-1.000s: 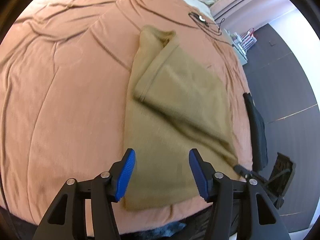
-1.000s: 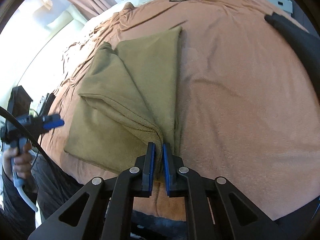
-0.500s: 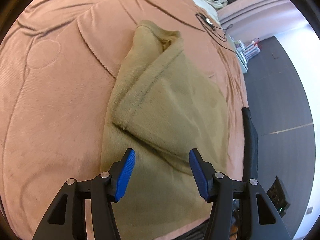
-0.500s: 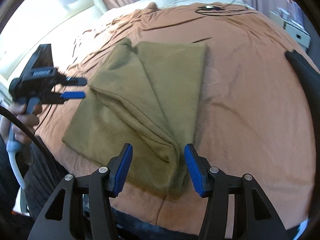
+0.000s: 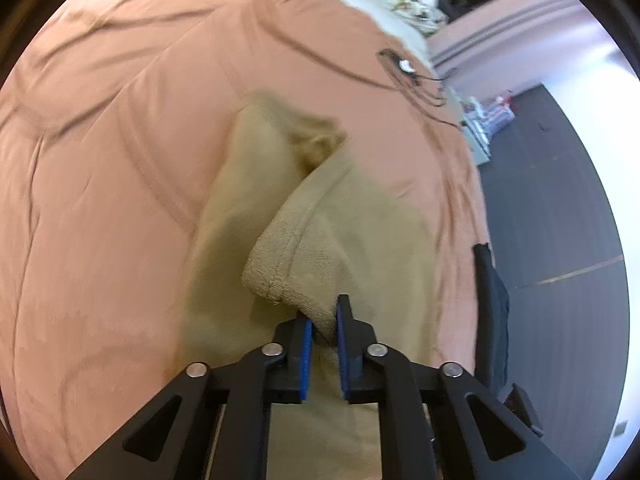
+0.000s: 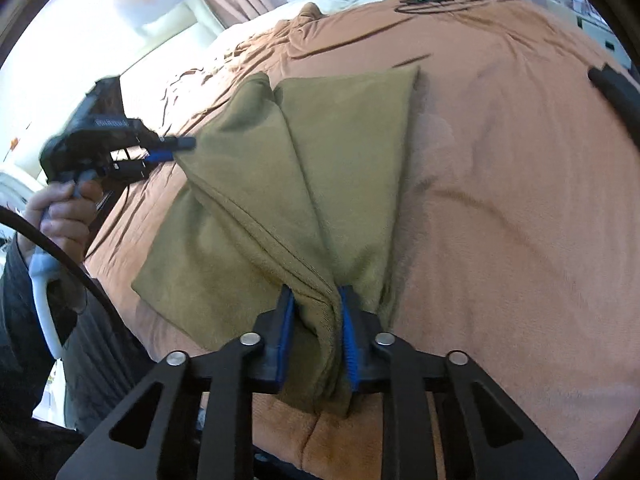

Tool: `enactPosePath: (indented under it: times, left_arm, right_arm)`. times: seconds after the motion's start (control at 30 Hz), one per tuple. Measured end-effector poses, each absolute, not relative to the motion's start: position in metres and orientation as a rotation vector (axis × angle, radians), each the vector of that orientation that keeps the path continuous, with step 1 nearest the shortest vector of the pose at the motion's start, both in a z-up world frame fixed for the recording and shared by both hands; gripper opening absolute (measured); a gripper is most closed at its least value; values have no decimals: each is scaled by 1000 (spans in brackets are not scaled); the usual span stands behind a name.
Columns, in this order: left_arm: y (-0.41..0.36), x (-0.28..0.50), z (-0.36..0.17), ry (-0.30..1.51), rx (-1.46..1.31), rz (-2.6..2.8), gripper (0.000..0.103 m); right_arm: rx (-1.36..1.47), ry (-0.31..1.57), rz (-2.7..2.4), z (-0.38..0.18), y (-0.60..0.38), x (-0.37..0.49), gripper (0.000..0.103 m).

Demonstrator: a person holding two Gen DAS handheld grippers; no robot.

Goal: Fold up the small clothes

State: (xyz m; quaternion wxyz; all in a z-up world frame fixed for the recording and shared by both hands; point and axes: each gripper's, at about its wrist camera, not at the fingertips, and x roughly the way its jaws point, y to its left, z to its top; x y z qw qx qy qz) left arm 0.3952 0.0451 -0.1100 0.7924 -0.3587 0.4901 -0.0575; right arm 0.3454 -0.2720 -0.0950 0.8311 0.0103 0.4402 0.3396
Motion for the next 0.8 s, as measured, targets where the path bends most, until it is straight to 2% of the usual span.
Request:
enactPosePath:
  times: [0.33, 0.57, 0.8]
  left_arm:
    - [-1, 466, -62, 1021, -658, -216, 5]
    - [-38, 507, -55, 1035, -584, -255, 5]
    - [-77, 548, -70, 1086, -515, -277, 5]
  right_arm:
    - [135, 938, 752, -102, -292, 351, 11]
    - [200, 937, 776, -106, -309, 348, 11]
    - [259, 942, 805, -111, -321, 351, 9]
